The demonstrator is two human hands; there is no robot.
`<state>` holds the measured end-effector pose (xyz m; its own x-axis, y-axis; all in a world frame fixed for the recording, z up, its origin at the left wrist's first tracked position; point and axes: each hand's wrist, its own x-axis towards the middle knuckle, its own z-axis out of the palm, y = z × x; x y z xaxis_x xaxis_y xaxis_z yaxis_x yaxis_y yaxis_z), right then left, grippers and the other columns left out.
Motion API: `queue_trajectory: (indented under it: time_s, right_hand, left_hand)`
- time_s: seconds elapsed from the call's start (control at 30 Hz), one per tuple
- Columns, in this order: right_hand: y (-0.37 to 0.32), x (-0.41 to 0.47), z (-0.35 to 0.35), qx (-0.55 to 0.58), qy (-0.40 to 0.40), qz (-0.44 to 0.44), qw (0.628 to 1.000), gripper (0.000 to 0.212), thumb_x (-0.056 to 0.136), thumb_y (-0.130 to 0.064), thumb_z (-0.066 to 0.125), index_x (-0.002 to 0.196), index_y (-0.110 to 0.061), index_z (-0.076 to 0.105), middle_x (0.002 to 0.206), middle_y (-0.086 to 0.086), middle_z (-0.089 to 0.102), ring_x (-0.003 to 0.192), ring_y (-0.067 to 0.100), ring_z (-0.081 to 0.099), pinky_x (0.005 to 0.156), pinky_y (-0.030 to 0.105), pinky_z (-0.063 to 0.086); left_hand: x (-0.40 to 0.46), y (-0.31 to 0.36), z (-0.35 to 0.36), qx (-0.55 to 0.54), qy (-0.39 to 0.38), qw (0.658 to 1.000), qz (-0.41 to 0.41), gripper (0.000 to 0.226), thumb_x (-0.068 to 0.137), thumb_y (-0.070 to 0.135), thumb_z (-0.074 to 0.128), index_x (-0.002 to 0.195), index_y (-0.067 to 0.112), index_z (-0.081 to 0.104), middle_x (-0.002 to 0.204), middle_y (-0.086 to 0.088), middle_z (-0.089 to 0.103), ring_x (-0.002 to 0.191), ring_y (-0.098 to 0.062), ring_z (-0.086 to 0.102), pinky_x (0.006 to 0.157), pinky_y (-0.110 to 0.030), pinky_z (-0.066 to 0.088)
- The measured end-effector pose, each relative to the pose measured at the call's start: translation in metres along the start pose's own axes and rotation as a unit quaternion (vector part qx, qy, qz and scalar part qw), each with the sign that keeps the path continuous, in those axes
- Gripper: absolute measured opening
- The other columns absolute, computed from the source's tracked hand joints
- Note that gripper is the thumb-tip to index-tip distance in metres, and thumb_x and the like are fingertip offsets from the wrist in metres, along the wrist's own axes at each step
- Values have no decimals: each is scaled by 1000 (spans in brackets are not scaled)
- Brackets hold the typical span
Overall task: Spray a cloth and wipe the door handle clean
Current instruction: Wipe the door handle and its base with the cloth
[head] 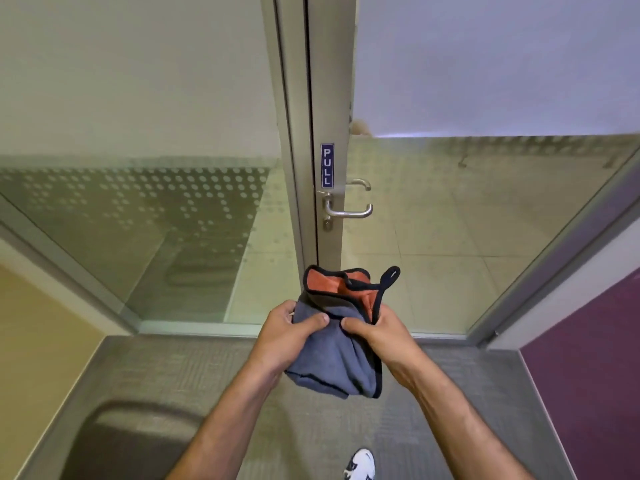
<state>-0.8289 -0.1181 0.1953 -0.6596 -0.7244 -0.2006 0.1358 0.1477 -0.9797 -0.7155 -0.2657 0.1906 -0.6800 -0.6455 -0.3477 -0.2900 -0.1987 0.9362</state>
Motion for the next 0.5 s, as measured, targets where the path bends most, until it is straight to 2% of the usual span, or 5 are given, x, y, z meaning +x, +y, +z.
queue_trajectory:
  time_s: [0.1, 0.2, 0.3, 0.4, 0.5]
  right_hand:
    - [7, -24, -1, 17, 26, 11, 999, 32, 98, -4, 58, 120, -23, 71, 116, 0, 79, 113, 18, 72, 98, 34, 56]
    - [12, -45, -2, 80, 28, 23, 996, 28, 103, -13, 54, 119, -30, 70, 117, 0, 78, 109, 14, 73, 87, 25, 60]
    - [11, -64, -7, 134, 47, 87, 986, 19, 100, -37, 59, 112, -30, 73, 112, 4, 80, 99, 15, 77, 82, 30, 59]
    - [14, -83, -18, 154, 60, 124, 978, 36, 97, -52, 58, 114, -25, 75, 109, 8, 80, 100, 23, 77, 93, 43, 56]
    - [14, -107, -35, 186, 40, 143, 971, 53, 97, -60, 54, 104, -16, 81, 106, 14, 80, 97, 26, 78, 82, 38, 60]
  left_hand:
    - [-23, -9, 4, -9, -9, 1000, 2, 25, 88, 5, 79, 107, -6, 67, 107, -22, 79, 93, -27, 74, 88, -42, 58]
    - [-47, -17, 7, -22, -18, 1000, 7, 16, 90, 7, 78, 103, 2, 70, 105, -16, 81, 98, -29, 76, 89, -41, 59]
    - [-71, -23, 10, -38, -34, 999, 6, 23, 91, 14, 78, 111, 3, 71, 109, -14, 82, 107, -32, 77, 96, -46, 59]
    - [-99, -24, 19, -45, -52, 998, 16, 34, 92, 28, 75, 115, 4, 72, 112, -12, 82, 108, -27, 77, 93, -42, 60]
    - [-130, -26, 39, -59, -61, 996, 12, 45, 85, 35, 74, 117, 3, 72, 114, -11, 82, 104, -23, 78, 89, -36, 60]
